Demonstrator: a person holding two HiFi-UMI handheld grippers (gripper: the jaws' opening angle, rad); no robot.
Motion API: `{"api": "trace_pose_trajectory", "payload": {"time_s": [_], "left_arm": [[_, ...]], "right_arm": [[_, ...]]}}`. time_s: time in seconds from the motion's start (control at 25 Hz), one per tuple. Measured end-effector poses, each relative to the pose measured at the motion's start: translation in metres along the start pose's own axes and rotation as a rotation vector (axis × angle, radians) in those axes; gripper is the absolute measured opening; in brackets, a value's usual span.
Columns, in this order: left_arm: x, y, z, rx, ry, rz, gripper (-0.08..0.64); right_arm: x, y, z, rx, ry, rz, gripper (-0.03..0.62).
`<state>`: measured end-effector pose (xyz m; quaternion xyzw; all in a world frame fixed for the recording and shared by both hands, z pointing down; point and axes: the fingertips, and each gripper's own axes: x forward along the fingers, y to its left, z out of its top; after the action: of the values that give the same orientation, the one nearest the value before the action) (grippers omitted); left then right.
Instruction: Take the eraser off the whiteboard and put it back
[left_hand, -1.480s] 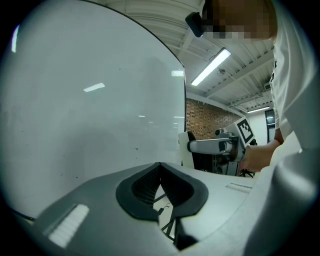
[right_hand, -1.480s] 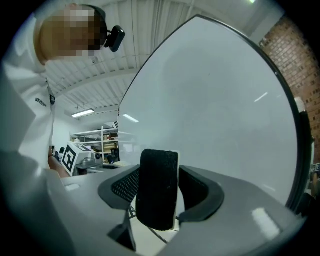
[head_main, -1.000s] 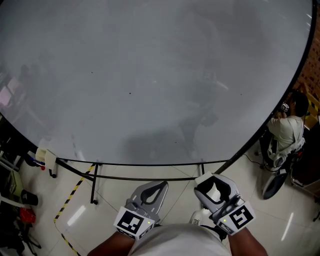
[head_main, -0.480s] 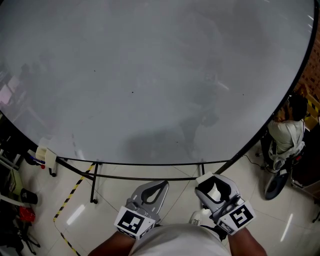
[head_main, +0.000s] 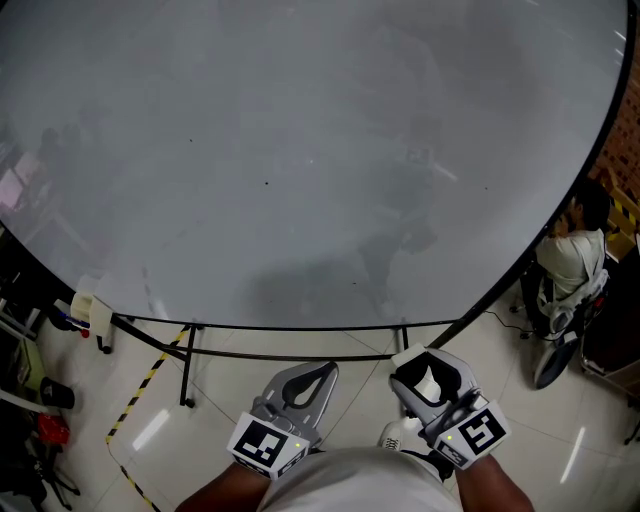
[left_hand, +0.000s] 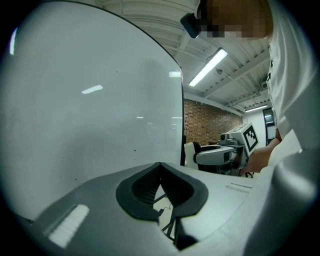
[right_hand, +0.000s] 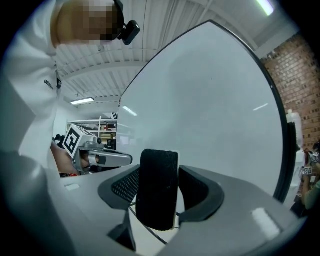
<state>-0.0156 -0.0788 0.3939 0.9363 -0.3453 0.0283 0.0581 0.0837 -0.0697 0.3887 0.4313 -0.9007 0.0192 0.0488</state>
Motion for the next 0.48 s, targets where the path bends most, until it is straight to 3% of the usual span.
{"api": "trace_pose_trajectory", "payload": {"time_s": [0.24, 0.48], "left_arm": [[0.000, -0.009, -0.006, 0.128, 0.042, -0.018, 0.017], [0.000, -0.012, -0.007, 0.110, 0.042, -0.019, 0.017]], "right_arm": [[0.002, 0.003, 0.000, -0.003, 0.001, 0.006, 0.233], [0.003, 0.001, -0.001, -0.006, 0.008, 0.008, 0.233]]}}
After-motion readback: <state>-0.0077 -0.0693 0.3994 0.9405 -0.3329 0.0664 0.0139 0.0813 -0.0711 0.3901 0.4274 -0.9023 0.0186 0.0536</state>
